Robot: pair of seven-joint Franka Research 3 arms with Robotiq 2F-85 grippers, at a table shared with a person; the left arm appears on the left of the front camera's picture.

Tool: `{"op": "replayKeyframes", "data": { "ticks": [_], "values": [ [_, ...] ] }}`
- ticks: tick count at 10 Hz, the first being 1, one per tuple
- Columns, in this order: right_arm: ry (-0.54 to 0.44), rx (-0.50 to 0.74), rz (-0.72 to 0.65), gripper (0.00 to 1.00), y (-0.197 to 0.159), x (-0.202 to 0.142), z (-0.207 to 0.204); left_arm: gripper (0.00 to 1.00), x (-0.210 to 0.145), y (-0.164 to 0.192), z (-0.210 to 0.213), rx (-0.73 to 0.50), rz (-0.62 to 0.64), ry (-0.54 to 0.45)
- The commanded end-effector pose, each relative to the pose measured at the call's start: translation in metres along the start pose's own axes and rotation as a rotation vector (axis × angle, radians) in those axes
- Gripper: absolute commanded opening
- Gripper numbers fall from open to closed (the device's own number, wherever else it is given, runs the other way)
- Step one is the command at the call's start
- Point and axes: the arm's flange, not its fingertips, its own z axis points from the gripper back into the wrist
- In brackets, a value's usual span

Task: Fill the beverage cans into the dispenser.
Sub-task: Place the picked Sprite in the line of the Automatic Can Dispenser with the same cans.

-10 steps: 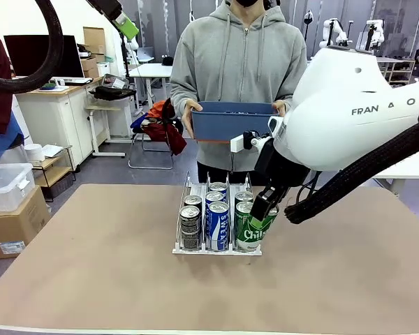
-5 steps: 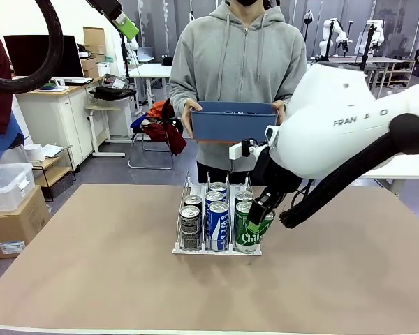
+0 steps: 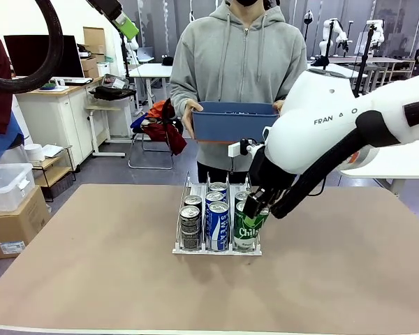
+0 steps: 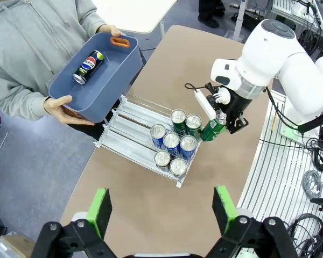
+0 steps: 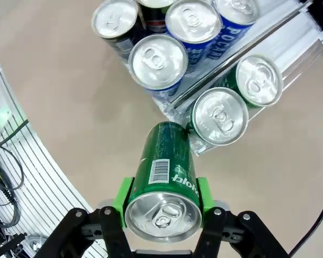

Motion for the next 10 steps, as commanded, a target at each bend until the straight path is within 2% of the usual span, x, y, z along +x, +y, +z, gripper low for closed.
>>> {"op": "replayKeyframes", "data": {
  "ticks": [1,5,10],
  "values": [
    [-0.002,-0.093,-0.043,0.58,-0.008,0.022,0.003,1.0,-0.003,0.001,0.002,-0.017,-0.006,-0.007],
    [0.024,-0.113,-0.031,0.58,-0.021,0.046,-0.002,1.0,-0.003,0.001,0.002,-0.017,-0.006,-0.007],
    [0.104,-0.119,-0.006,0.58,-0.028,0.055,-0.022,1.0,-0.003,0.001,0.002,-0.017,-0.006,-0.007]
  ]
}}
